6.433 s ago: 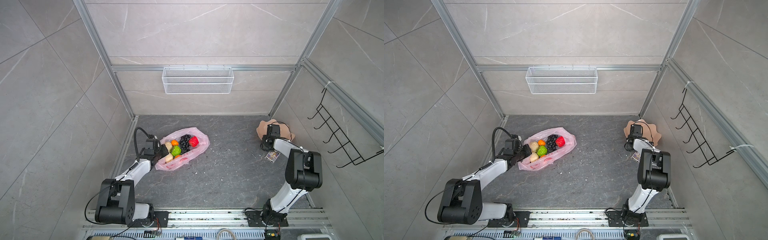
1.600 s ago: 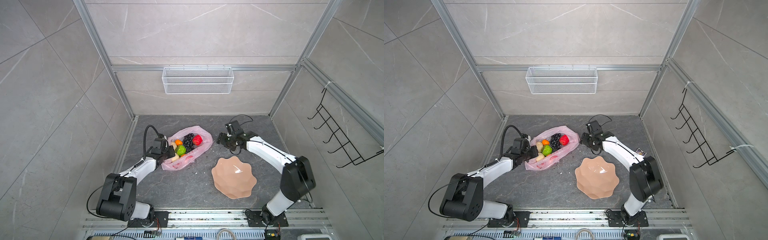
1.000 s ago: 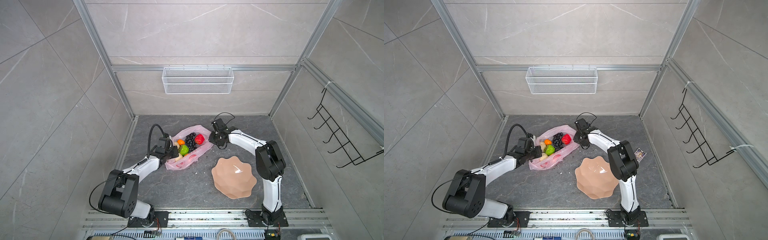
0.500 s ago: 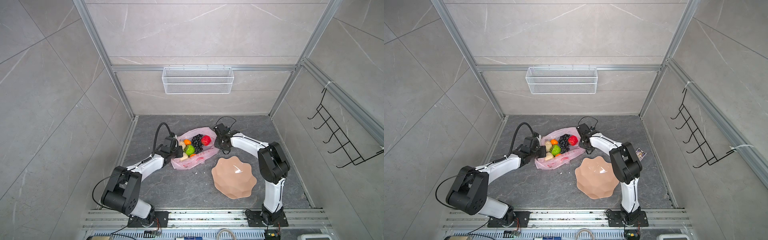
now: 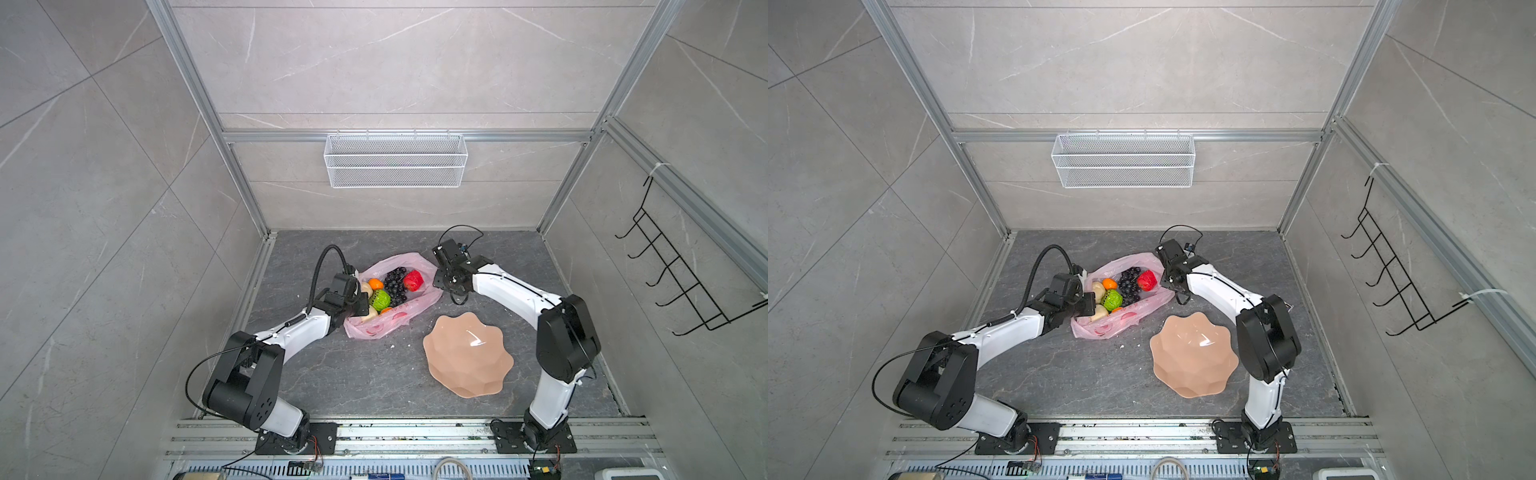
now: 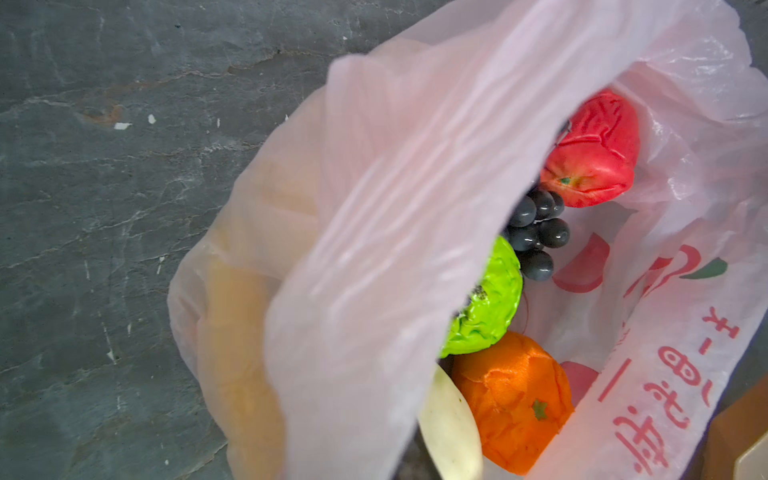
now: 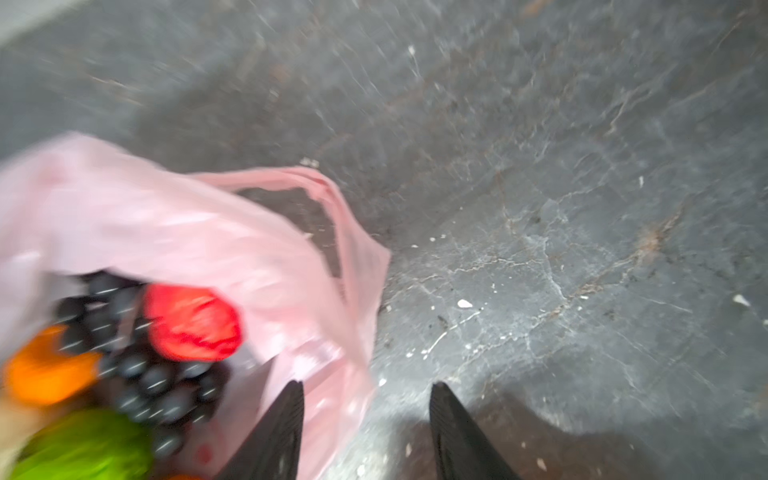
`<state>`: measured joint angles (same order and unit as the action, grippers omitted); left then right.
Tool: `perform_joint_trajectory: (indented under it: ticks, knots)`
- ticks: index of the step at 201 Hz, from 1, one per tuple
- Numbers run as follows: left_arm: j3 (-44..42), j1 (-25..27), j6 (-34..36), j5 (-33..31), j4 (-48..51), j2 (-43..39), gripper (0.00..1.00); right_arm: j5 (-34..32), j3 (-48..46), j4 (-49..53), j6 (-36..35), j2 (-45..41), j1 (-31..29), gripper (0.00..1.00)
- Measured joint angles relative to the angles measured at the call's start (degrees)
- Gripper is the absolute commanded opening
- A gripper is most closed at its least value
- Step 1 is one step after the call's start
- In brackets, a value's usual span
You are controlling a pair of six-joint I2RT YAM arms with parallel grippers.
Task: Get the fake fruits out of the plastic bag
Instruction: 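Reach into the bag and grasp the red apple with the right gripper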
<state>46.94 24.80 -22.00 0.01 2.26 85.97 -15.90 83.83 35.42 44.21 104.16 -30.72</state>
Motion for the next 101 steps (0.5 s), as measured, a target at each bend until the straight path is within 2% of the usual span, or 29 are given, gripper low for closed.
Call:
perform_joint_trajectory:
  ticks: [44, 101]
  knots:
    - [0.00, 0.09, 0.15, 0.02, 0.04, 0.02, 0.00, 2.08, 4.44, -1.22, 1.99, -1.77, -5.07, 0.55]
    - [0.00, 0.09, 0.17, 0.02, 0.00, 0.00, 0.00, 6.47, 14.25, -2.23, 8.17, 10.27, -4.35, 0.56]
